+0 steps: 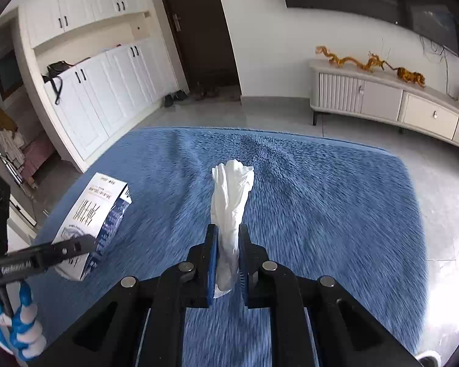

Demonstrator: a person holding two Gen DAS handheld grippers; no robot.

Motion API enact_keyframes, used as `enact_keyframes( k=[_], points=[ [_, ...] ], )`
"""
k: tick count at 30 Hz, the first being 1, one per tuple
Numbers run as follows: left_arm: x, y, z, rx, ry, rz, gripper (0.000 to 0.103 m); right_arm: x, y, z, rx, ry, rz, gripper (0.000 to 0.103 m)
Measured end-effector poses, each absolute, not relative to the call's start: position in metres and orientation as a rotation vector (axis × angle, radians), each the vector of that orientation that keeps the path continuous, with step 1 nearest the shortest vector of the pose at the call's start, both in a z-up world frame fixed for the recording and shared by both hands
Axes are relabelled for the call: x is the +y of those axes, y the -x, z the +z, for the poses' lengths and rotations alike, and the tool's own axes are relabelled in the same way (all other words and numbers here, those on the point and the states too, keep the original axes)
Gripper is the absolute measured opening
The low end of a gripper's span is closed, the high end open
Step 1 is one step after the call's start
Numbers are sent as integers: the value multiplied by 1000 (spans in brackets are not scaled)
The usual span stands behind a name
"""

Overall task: Collect trash
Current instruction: 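Grasp the white box with the left tool while the right tool grasps the white tissue, then carry both items over the white bin and open both tools to drop them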

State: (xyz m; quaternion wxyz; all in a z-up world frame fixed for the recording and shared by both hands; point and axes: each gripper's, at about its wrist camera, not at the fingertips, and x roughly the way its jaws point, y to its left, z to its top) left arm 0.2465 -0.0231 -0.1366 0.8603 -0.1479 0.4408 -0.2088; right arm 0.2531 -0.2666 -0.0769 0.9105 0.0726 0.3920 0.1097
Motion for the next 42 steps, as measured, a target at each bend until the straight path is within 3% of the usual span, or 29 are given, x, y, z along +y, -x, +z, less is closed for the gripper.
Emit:
enact_keyframes(
  k=[7, 14, 23, 31, 33, 34, 36, 42],
  points=[
    [-73, -188, -89, 883, 219, -613, 35, -312, -155, -43, 750, -193, 156, 12],
    [-192, -132, -72, 914, 72, -856, 35, -406, -41, -51, 778, -244, -92, 12],
    [-384, -81, -112, 1069, -154, -1065, 37, -523, 46, -130, 886, -432, -373, 12],
    [-490, -50, -170, 1194, -289, -1085, 40, -574, 65, -184, 940, -551, -436, 15],
    [-506, -49, -184, 1228, -288, -1094, 41, -582, 64, -192, 947, -569, -445, 24],
    [-511, -49, -189, 1243, -286, -1091, 44, -587, 63, -196, 956, -573, -455, 33],
    [-517, -52, -199, 1277, -262, -1093, 50, -588, 61, -201, 964, -575, -463, 42],
    [-510, -45, -202, 1275, -244, -1093, 54, -593, 74, -203, 961, -578, -480, 45]
  ],
)
